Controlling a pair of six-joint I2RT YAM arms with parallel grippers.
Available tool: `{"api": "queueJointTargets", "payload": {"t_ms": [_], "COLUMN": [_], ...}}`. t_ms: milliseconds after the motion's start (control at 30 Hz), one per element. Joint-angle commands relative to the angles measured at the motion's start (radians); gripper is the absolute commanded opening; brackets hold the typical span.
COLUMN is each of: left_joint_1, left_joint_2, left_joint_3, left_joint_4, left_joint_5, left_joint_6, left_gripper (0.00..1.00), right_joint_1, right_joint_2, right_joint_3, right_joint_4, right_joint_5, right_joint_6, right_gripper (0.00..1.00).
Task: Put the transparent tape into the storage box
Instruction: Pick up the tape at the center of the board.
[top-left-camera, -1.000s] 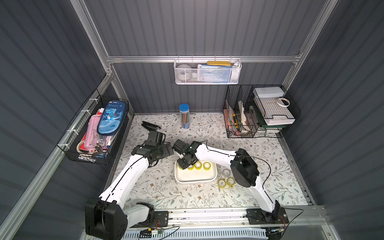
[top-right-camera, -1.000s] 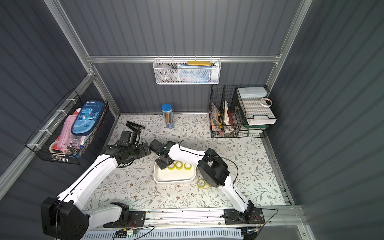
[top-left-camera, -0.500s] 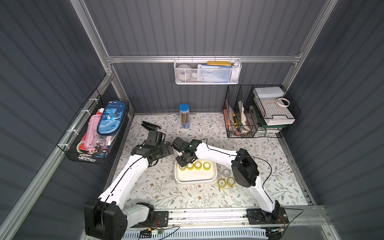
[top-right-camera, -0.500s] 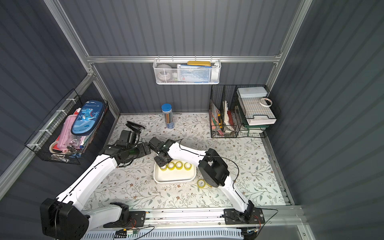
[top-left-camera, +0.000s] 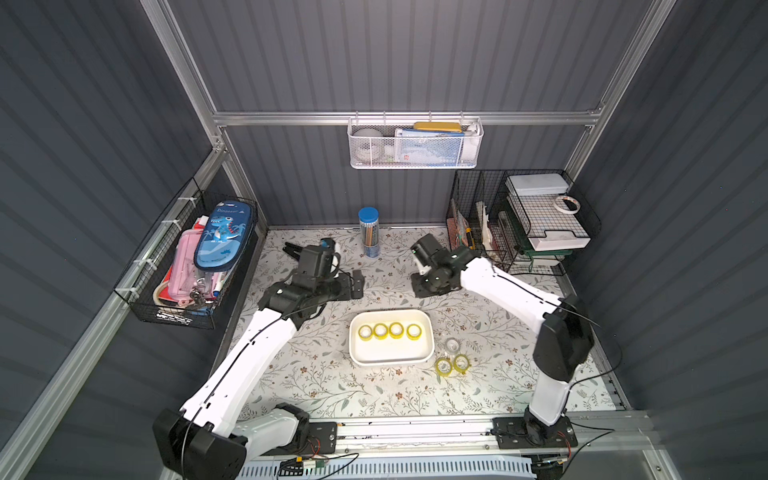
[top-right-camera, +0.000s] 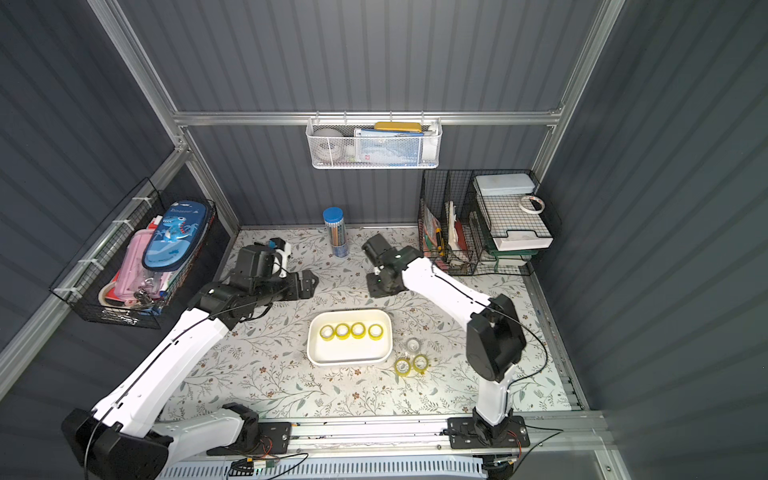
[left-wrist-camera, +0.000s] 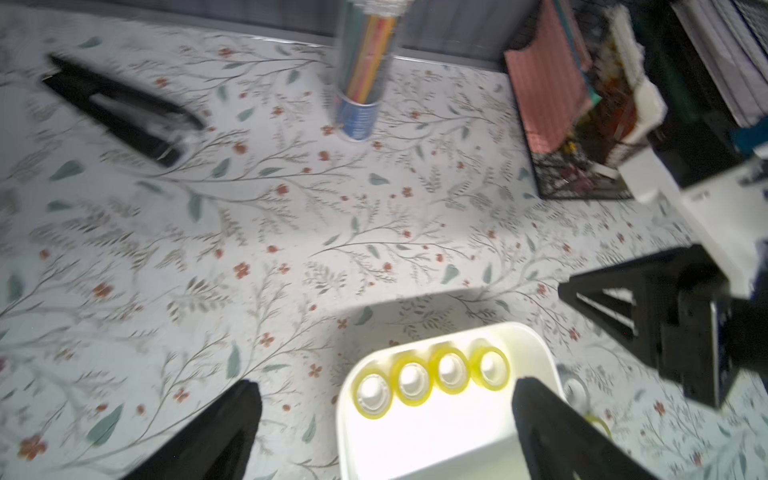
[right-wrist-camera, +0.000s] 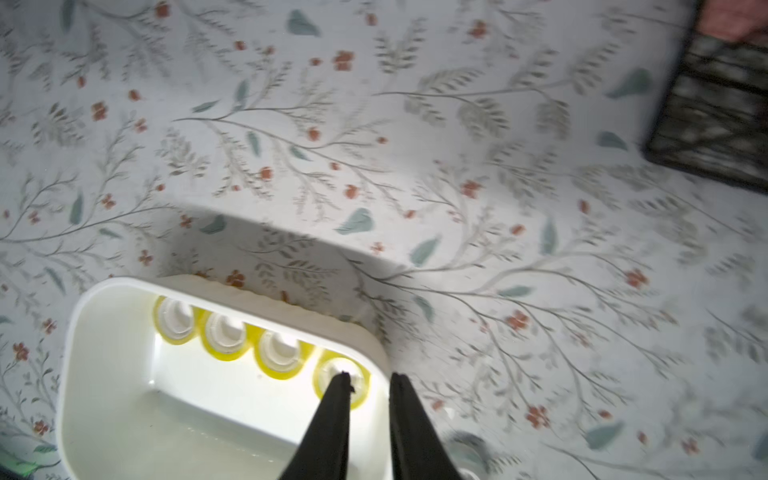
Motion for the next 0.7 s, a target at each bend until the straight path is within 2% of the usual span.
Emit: {"api": "queueJointTargets", "payload": {"t_ms": [0,167,267,433,667], "left_joint_1": [-0.106,-0.312,-0.384,-0.439,-0.489], "left_joint_2": [0.118,0.384,0.524,0.691,0.836], "left_joint_3": [0.08,0.286,0.371,0.437,0.459], "left_joint_4": [0.027,0.021,0.032,0.065,0.066], "left_joint_5": [0.046,0.032,0.059,0.11,0.167], "left_joint_6": [0.108,0.224,0.267,0.312,0.38], "left_gripper": [0.99,0.99,0.99,0.96,0.9], "right_joint_1": [-0.074,-0.237,-0.33,-0.412,-0.43], "right_joint_2": [-0.095,-0.285,-0.403,-0.526,-0.656], "right_joint_3": [-0.14,-0.355,-0.471,-0.556,-0.666], "right_joint_4": [-0.037,-0.002,0.034,-0.011,-0.024], "right_joint_5": [-0.039,-0.083,-0.11,-0.126,-0.146], "right_joint_6": [0.085,0.168,0.19,0.187,0.213], "right_gripper": [0.22,0.22,0.22,0.22,0.22]}}
